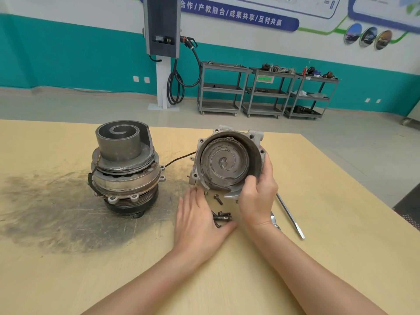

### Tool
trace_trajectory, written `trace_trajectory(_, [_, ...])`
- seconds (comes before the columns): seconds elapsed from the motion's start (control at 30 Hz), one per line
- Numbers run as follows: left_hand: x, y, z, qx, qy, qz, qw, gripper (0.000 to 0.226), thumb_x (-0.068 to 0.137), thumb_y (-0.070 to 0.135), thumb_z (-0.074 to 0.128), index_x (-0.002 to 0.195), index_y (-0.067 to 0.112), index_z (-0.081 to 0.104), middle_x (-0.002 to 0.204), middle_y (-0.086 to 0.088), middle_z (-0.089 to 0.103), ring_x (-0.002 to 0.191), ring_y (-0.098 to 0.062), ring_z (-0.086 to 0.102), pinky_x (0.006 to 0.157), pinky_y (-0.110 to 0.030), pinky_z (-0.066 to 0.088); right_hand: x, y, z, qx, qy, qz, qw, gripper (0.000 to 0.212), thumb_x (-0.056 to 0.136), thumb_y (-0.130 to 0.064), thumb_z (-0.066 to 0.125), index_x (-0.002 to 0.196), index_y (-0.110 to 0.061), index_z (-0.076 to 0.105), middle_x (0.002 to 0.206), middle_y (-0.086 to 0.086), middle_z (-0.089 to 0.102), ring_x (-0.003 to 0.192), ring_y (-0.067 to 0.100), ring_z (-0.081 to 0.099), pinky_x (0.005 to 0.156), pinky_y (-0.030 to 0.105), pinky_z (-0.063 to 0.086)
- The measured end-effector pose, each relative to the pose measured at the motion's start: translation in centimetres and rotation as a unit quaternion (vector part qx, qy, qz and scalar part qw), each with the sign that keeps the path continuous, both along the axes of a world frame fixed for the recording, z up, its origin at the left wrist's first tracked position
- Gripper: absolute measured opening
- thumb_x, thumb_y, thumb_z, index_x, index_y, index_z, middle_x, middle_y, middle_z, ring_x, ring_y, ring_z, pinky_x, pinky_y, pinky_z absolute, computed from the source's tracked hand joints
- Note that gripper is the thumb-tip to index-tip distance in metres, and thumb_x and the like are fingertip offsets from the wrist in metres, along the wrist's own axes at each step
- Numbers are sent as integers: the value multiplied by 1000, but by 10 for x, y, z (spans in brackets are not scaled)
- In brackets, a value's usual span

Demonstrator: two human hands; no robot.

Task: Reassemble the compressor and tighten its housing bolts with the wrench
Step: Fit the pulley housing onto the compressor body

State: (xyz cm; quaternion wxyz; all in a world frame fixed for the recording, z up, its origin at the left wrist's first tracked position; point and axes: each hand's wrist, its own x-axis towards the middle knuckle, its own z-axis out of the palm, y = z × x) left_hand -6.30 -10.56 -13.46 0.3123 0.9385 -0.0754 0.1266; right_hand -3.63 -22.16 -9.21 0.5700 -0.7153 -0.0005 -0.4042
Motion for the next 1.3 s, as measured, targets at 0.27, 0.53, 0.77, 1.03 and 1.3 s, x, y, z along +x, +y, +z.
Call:
trace_trajectory(0.27, [5, -2, 5, -11, 16, -11, 1000, 90, 74, 67, 70, 140, 15, 38, 143, -2, 44, 139, -20, 35, 112, -35, 32, -2, -2, -1, -9, 3, 0, 1000, 61, 76, -2, 36, 135, -8, 51, 119, 9, 66, 109, 25, 59, 96, 42, 48])
trace_trajectory(0.53, [12, -13, 6, 32, 34, -39, 998, 69, 90, 53, 59, 139, 11, 36, 142, -5, 43, 138, -23, 34, 114, -33, 28, 16, -6, 22, 20, 51, 24, 998, 61, 76, -2, 36, 133, -13, 55, 99, -14, 66, 85, -4, 60, 75, 12, 46])
trace_trajectory(0.77, [9, -25, 0, 54, 14, -103, 993, 59, 101, 38, 46, 147, 4, 30, 153, -12, 34, 147, -25, 23, 121, -32, 16, 51, -17, 42, 25, 148, 2, 989, 45, 80, 6, 37, 112, -12, 63, 80, -7, 61, 67, 7, 54, 60, 21, 47])
trace_trajectory(1.03, [14, -35, -3, 52, -44, -170, 983, 37, 103, 27, 44, 136, 14, 52, 138, -6, 46, 138, -21, 32, 115, -27, 22, 75, -22, 56, 53, 257, 51, 964, 40, 70, 3, 31, 86, -15, 63, 88, 14, 65, 72, 41, 67, 68, 61, 54])
trace_trajectory(1.3, [16, -45, -1, 64, -52, -189, 978, 29, 102, 15, 41, 114, 2, 64, 130, -11, 53, 126, -27, 42, 105, -32, 33, 89, 2, 67, 86, 315, 97, 940, 30, 75, 12, 27, 65, -8, 47, 66, 7, 49, 54, 27, 65, 36, 21, 36])
